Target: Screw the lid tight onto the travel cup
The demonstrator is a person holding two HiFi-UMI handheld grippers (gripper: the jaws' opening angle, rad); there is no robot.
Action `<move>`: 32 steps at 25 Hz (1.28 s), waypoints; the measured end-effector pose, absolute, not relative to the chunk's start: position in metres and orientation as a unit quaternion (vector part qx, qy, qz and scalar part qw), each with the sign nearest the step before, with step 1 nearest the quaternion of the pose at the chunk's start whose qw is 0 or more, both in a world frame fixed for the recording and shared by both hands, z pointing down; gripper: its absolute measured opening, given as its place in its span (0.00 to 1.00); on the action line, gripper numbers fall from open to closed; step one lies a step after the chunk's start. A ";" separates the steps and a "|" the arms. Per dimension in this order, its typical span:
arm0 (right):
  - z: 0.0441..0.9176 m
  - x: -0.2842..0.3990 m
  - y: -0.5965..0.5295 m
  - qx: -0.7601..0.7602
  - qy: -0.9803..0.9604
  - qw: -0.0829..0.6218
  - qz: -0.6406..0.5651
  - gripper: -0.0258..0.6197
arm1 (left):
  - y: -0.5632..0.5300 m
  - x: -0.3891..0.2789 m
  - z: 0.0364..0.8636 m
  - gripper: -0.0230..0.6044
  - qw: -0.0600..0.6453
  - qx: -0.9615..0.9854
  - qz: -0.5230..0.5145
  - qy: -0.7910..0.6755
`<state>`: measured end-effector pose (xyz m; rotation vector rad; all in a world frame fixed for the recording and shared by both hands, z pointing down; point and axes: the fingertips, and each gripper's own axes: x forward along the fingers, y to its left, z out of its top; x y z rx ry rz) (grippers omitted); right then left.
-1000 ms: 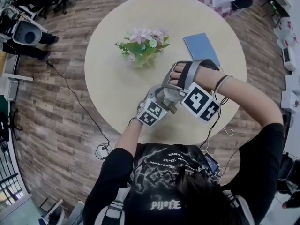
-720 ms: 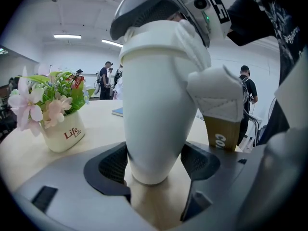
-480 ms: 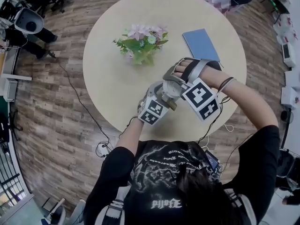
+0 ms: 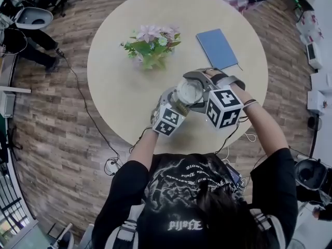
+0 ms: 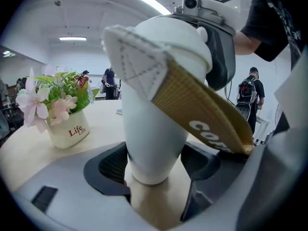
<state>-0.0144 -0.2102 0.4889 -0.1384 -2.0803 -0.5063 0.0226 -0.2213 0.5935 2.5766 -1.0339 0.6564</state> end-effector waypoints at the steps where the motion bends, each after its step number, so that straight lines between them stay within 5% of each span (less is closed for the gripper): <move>1: 0.487 -0.015 -0.211 -0.037 -0.861 0.468 -0.195 0.74 | -0.221 0.023 0.593 0.62 0.144 0.893 0.228 -0.360; 11: 0.476 -0.018 -0.221 0.133 -0.916 0.361 -0.114 0.74 | -0.222 0.022 0.596 0.62 0.146 0.890 0.225 -0.370; 32: 0.467 -0.025 -0.235 0.290 -0.924 0.247 -0.020 0.74 | -0.222 0.021 0.600 0.62 0.152 0.886 0.217 -0.380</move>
